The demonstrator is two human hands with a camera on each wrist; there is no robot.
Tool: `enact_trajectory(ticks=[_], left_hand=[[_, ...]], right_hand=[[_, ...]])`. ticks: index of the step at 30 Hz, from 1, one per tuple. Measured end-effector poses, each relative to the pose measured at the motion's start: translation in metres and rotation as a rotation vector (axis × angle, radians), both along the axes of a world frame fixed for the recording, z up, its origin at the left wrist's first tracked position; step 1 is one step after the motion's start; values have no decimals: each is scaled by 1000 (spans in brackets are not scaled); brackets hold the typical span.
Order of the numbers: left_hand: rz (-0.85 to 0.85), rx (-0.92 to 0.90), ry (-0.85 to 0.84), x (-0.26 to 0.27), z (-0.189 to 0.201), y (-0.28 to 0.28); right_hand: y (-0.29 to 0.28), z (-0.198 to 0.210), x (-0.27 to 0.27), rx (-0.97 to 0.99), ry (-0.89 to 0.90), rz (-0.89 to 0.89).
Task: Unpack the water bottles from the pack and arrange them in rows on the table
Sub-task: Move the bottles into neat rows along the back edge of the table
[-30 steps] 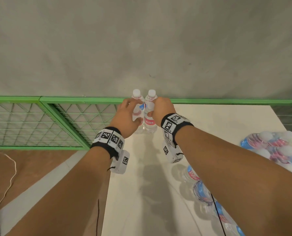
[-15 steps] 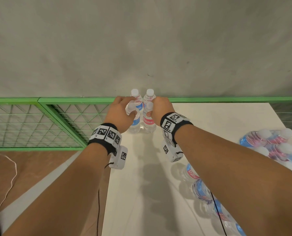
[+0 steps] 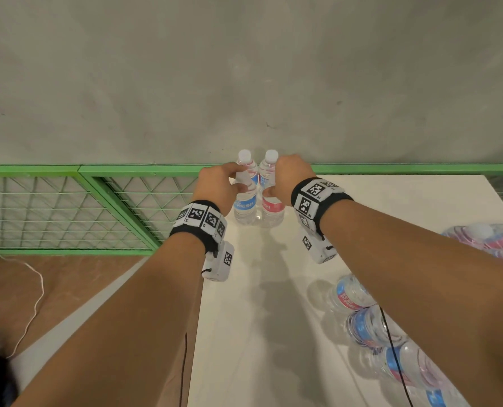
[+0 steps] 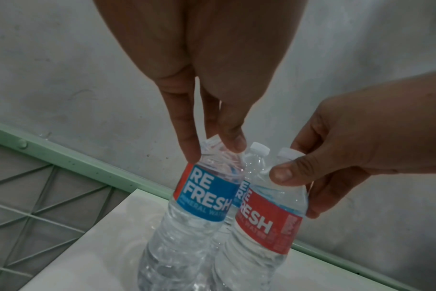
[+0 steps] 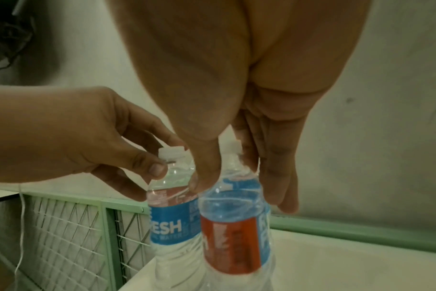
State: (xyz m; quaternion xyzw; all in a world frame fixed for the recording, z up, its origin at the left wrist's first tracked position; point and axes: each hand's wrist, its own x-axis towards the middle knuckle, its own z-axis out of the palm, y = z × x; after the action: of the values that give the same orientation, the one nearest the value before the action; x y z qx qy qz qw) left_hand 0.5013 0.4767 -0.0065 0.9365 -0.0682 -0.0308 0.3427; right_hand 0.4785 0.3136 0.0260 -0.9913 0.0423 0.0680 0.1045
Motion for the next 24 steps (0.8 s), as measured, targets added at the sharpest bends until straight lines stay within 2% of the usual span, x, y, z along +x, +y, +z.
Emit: enact_trajectory(ticks=[4,7,9,12,15,19,24], left_hand=[[6,-18,17,1,0,-4],[4,-17,22,0,0,-5],[7,-32,22,0,-1,-4],[17,-58,31,0,-2,-3],[16,-53,29,-1,-1,-4],[22,-55,34,-2,0,-4],[38,-63,39,-1,-1,-2]], right_hand=[[-3,-1,0,-70,52,15],[-9,-7,-5,83,18,-12],[-12,-9,-8,178,8,89],[-18,-11,-9,133,52,225],[-21,-18,-6,102,24,166],[-18,-23,-5,159,10,63],[-24,-22,-8,191,-6,160]])
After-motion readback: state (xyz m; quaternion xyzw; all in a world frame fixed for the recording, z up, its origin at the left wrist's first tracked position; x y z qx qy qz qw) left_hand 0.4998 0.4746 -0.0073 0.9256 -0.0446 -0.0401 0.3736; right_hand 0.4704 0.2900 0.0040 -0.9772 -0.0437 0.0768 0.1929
